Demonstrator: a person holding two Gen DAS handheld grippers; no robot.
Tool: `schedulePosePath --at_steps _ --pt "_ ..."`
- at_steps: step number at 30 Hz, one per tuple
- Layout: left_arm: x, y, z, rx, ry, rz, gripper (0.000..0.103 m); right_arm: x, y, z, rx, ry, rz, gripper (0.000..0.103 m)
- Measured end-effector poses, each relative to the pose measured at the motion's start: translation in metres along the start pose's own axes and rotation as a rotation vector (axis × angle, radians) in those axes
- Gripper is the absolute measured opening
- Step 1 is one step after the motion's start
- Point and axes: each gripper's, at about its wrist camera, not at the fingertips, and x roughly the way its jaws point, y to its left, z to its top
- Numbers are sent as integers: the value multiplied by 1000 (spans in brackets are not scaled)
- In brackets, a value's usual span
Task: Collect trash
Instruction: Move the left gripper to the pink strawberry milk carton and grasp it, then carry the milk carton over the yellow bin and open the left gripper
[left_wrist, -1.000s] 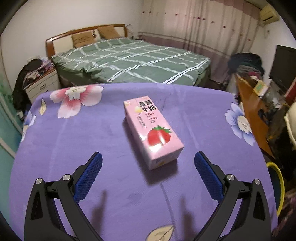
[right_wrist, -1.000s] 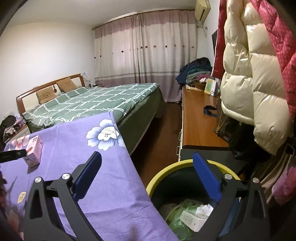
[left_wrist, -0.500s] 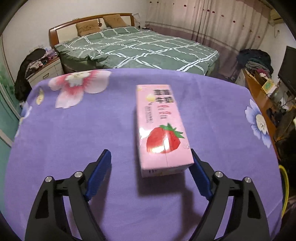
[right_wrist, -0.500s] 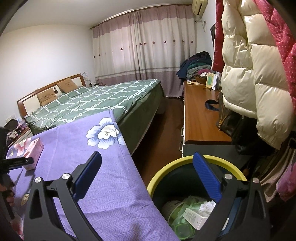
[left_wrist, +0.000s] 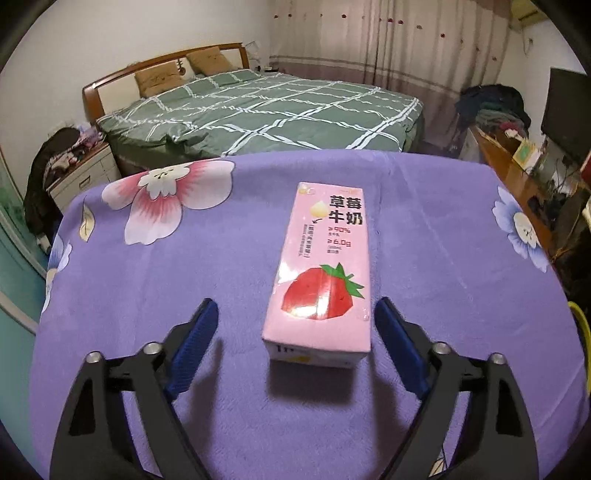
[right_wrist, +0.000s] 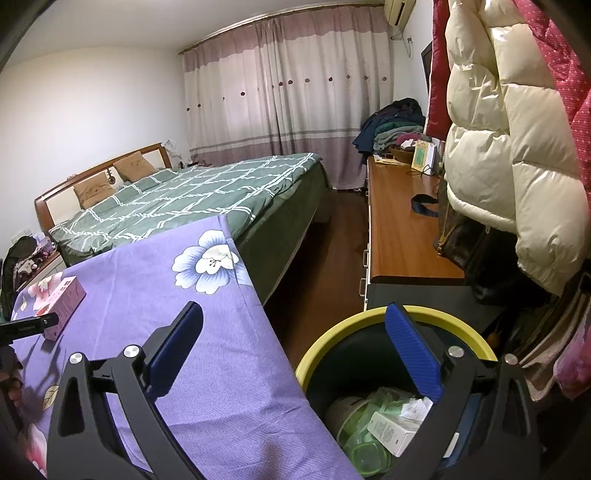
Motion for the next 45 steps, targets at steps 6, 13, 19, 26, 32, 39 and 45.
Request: schedulePosePath --at_steps 6,13,19,26,32,39,45 --pt "-2 1 2 -1 9 -13 52 -3 -1 0 13 -22 -3 94" --pt "-49 -19 3 77 -81 -19 50 -13 -1 -1 11 -72 -14 94" --pt "-90 -62 -4 192 -123 -82 50 -27 -15 -5 35 -78 21 94" --pt "-120 -120 -15 274 -133 -183 50 -58 -51 -16 36 -82 -25 94" --pt "-138 -181 -27 364 -112 -296 50 -74 -93 -24 45 -37 -87 94" --pt "-150 -273 -43 476 -74 -425 50 -89 -137 -32 99 -21 -142 94" --pt "-145 -342 -55 564 -29 -476 50 -100 -162 -40 134 -26 -178 94"
